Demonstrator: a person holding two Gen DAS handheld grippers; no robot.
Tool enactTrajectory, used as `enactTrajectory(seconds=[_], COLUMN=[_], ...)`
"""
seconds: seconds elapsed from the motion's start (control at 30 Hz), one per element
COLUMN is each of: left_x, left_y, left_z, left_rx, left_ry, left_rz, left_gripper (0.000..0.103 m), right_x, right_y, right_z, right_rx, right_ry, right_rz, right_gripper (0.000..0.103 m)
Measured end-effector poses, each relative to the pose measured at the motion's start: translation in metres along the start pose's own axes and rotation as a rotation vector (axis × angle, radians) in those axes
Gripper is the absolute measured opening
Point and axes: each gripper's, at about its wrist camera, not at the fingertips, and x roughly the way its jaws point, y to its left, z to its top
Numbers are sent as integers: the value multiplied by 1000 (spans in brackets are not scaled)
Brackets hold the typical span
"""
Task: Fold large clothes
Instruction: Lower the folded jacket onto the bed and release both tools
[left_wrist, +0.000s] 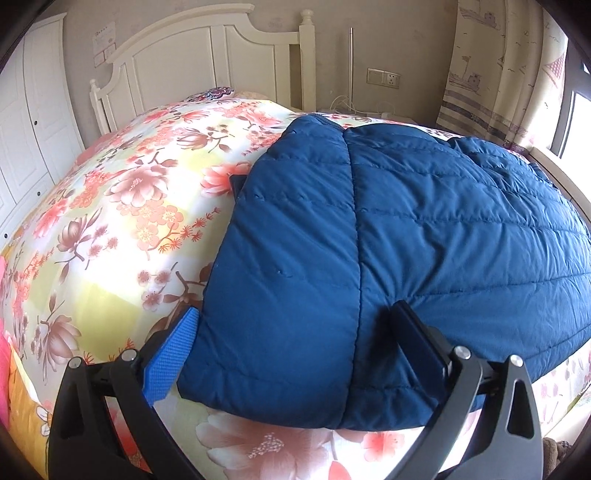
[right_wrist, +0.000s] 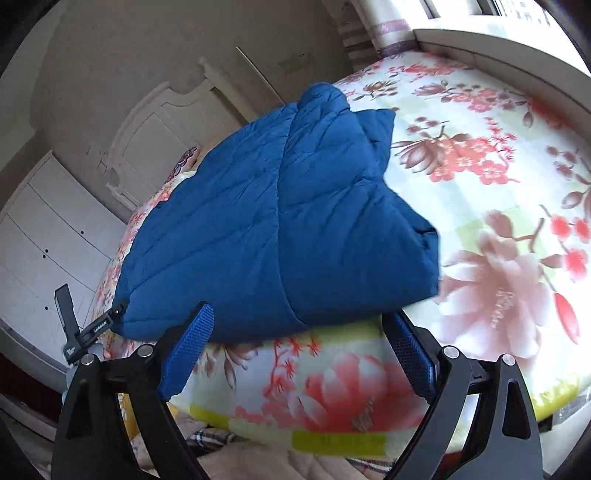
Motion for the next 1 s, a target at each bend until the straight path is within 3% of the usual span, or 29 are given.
enactTrajectory(seconds=[0.13, 0.2, 0.23, 0.3, 0.33, 0.43, 0.53, 0.63, 0.77, 0.93, 1.0], left_x=[1, 2, 2, 3, 2, -2, -18, -42, -65, -32, 2], left_y=[0, 1, 2, 1, 0, -5, -12, -22, -76, -163, -197], left_z=[0, 0, 0, -1, -1, -2, -1, 14, 50, 107, 130], left_rx=[5, 5, 5, 5, 6, 25, 59, 69, 180, 265, 289], left_ry=[-2, 1, 2, 0, 0, 2, 4, -32, -104, -64, -27], left_rz=[-5, -14, -17, -21, -18, 5, 41, 3, -37, -97, -45], left_gripper=[101, 101, 101, 101, 101, 101, 100, 99, 101, 101, 101], right_x=[28, 34, 36, 26, 21, 2, -17, -37, -60, -66, -67], right_y=[10, 9, 8, 1, -4, -15, -18, -32, -39, -41, -42], right_z=[24, 28, 28, 24, 20, 7, -12, -22, -25, -28, -28], right_rx=[120, 153, 168, 208, 216, 236, 233, 258, 247, 223, 219], right_ry=[-74, -129, -137, -214, -237, -286, -304, -327, -368, -366, -359], right_rz=[-66, -59, -51, 54, 85, 167, 208, 224, 223, 198, 194], right_gripper=[96, 94, 78, 65, 52, 34, 30, 30, 30, 30, 30])
